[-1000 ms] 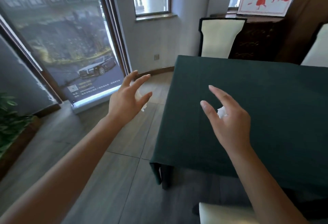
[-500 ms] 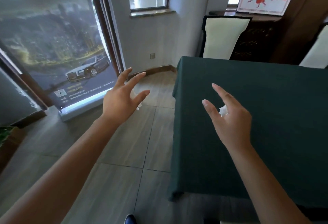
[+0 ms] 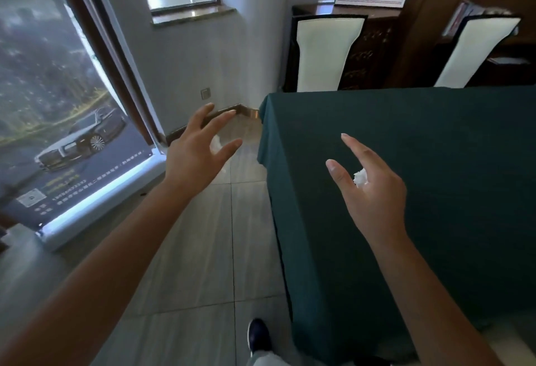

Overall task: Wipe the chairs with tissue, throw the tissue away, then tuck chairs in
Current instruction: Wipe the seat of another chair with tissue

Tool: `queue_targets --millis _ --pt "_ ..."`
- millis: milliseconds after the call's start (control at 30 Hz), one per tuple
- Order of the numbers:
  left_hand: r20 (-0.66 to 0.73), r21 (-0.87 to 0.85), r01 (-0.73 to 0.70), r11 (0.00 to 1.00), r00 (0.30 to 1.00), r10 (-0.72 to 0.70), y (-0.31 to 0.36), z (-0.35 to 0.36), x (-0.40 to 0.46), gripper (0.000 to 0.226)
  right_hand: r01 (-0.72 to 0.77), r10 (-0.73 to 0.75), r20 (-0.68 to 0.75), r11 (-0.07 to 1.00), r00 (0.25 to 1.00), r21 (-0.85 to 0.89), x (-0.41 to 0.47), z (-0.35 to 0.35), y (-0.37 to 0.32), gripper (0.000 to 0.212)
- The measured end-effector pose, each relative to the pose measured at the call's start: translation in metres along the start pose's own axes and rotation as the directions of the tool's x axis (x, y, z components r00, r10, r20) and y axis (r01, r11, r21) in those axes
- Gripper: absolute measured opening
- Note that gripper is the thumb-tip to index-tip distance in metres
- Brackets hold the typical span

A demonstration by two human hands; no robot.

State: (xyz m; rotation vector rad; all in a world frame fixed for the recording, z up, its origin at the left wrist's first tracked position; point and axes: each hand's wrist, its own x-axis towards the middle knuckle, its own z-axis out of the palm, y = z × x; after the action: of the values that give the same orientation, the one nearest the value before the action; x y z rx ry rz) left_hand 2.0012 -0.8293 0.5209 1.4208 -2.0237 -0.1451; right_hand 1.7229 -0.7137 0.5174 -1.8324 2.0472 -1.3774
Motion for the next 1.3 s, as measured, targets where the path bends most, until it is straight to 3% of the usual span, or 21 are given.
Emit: queue_targets --millis 133,500,933,1300 --pt "0.028 -0.026 -0.094 0.995 0.995 0.095 -0.022 0.031 0.07 0.057 -0.058 0.058 -0.05 0.998 0.997 -0.002 0.052 0.045 0.019 0.05" --pt "0.021 0.067 -0.116 0.991 0.993 0.115 -0.062 0.07 0.262 0.057 -0.053 0.052 -0.081 0.999 0.995 -0.009 0.236 0.138 0.051 0.049" --pt "0.068 -0.047 -0.167 0.985 0.983 0.17 -0.166 0.165 0.466 0.057 -0.119 0.11 -0.084 0.986 0.99 -0.113 0.405 0.257 0.074 0.044" --pt "0.107 -0.124 -0.286 0.95 0.948 0.299 -0.21 0.227 0.672 0.055 -0.231 0.196 -0.237 0.964 0.951 -0.129 0.542 0.334 0.095 0.043"
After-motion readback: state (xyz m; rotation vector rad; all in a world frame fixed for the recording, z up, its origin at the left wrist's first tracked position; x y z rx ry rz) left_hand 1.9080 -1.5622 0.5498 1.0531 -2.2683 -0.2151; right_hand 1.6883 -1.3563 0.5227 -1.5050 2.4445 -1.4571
